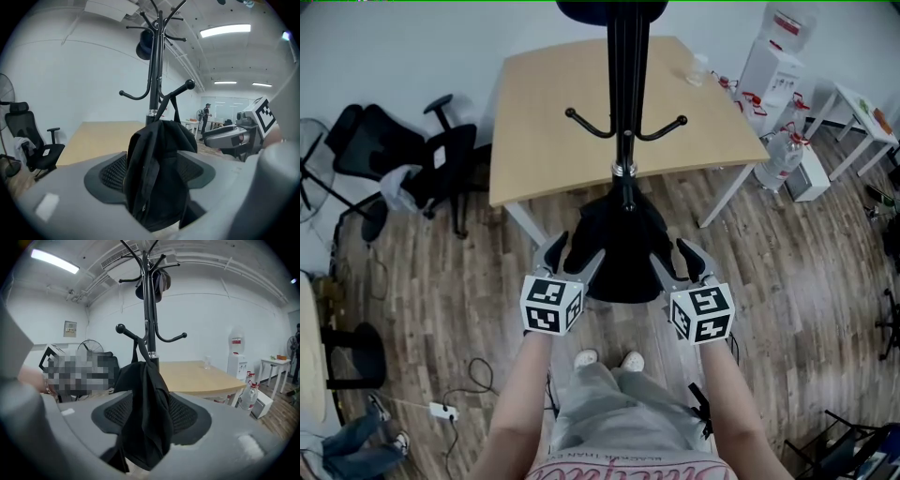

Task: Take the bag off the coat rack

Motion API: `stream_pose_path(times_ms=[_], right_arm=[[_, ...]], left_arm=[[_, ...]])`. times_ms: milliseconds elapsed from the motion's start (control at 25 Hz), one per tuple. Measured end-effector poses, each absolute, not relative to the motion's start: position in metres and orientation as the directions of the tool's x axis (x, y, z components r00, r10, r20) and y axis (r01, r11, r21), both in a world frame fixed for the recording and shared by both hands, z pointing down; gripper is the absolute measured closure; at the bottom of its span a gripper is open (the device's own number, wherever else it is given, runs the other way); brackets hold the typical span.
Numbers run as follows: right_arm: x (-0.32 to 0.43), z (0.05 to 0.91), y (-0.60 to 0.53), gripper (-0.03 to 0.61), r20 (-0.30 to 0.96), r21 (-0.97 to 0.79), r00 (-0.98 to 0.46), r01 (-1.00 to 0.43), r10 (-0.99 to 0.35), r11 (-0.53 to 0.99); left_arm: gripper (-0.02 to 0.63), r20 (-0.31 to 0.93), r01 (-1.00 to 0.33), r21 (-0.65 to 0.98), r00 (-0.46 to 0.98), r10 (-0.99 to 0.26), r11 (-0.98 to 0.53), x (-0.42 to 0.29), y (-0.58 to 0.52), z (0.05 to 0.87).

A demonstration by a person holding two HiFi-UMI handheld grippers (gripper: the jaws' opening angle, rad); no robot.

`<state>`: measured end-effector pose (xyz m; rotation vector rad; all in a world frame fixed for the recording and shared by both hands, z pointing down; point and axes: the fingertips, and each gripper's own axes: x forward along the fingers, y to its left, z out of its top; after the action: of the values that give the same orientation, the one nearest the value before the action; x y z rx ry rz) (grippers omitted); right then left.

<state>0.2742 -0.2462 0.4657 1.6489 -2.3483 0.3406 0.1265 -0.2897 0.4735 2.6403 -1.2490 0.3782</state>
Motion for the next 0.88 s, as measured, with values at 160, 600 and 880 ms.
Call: stream_pose_path(times_ms=[160, 600, 880], right_arm=[[0.274, 0.482, -0.255, 0.318, 0.366, -0.048, -0.296, -0.953, -0.882, 0.3], [0.274, 0.53, -0.292, 0.27, 0.473, -0.089, -0.248, -0.968, -0.845, 0.235], [0.275, 0.536, -0.301, 0.337, 0.494, -0.054, -0.233, -0.97, -0.838, 0.238]], left_arm=[[0.291, 0.351, -0.771, 0.073, 0.614, -0.707, -0.633, 0.126, -0.3, 0.491], [0.301, 0.412, -0.724, 0.072, 0.648, -0.64, -0.686, 0.139, -0.336, 0.508], [0.359, 0.427, -0.698, 0.063, 0.665, -0.612, -0.714, 0.149, -0.345, 0.514]])
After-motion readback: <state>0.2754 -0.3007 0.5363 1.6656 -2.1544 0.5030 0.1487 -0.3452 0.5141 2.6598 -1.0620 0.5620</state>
